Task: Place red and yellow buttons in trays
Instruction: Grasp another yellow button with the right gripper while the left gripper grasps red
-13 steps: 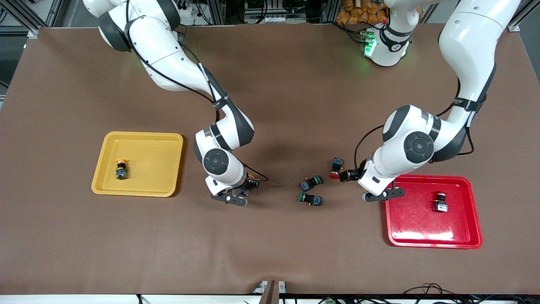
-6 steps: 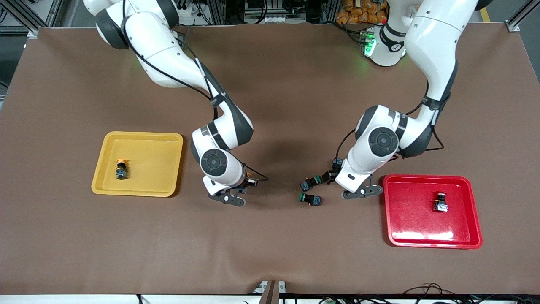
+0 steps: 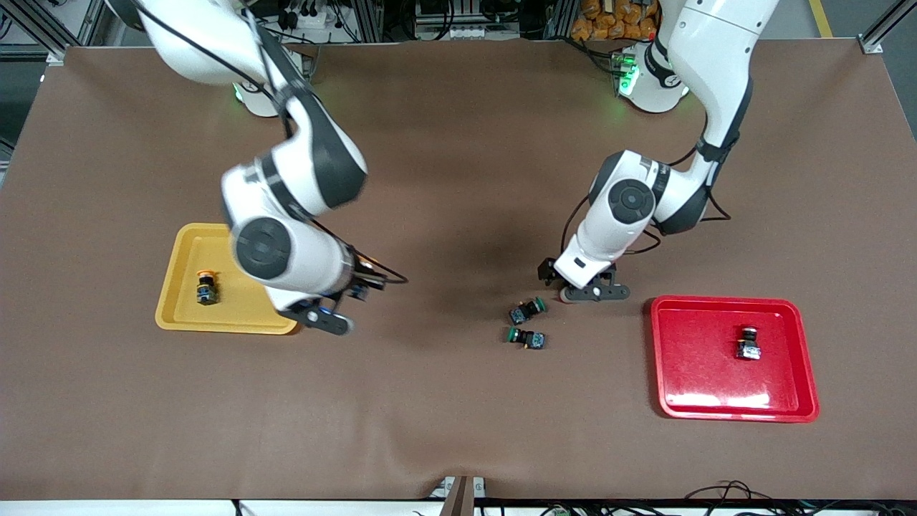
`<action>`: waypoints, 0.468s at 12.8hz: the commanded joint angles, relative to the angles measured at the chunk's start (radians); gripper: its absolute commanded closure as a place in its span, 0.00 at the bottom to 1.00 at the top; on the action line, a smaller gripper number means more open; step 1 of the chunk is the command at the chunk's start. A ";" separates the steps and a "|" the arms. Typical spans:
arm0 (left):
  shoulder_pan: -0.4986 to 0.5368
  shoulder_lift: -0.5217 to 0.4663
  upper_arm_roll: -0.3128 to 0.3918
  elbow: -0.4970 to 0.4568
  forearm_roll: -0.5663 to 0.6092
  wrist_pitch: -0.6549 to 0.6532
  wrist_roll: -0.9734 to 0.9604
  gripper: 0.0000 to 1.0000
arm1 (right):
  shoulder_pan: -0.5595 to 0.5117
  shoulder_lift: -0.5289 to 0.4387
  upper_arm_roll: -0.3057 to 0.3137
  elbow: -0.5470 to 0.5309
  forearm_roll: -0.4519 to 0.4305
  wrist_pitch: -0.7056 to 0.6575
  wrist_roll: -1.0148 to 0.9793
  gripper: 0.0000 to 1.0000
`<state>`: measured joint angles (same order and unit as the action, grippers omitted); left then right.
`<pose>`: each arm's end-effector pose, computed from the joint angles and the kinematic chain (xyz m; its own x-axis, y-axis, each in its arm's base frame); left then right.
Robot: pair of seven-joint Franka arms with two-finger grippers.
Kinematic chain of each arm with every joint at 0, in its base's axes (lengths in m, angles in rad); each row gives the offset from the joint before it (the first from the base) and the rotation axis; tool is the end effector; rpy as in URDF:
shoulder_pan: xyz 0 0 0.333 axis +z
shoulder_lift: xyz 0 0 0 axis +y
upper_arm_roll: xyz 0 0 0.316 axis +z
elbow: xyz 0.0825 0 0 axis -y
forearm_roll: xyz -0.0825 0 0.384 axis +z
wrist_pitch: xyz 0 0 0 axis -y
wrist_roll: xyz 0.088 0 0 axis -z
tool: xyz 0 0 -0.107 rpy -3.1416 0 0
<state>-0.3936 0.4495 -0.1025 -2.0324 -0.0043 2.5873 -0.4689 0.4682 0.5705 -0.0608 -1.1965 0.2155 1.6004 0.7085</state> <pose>0.5383 -0.2893 0.2331 0.9972 -0.0078 0.0741 -0.0145 -0.9958 0.0904 0.6315 0.3081 0.4425 0.9227 -0.3008 -0.2411 -0.3162 -0.9483 -0.0272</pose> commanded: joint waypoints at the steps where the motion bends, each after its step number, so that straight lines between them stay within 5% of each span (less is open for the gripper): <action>1: -0.008 -0.026 0.017 -0.149 -0.011 0.143 0.120 0.00 | -0.066 -0.116 0.010 -0.055 0.015 -0.115 -0.081 0.94; 6: 0.007 -0.015 0.035 -0.170 -0.011 0.163 0.315 0.00 | -0.230 -0.187 0.006 -0.193 -0.004 -0.169 -0.389 0.92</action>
<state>-0.3834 0.4488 -0.0710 -2.1875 -0.0044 2.7305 -0.1900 0.3142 0.4429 -0.0686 -1.2807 0.2126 1.4180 0.4445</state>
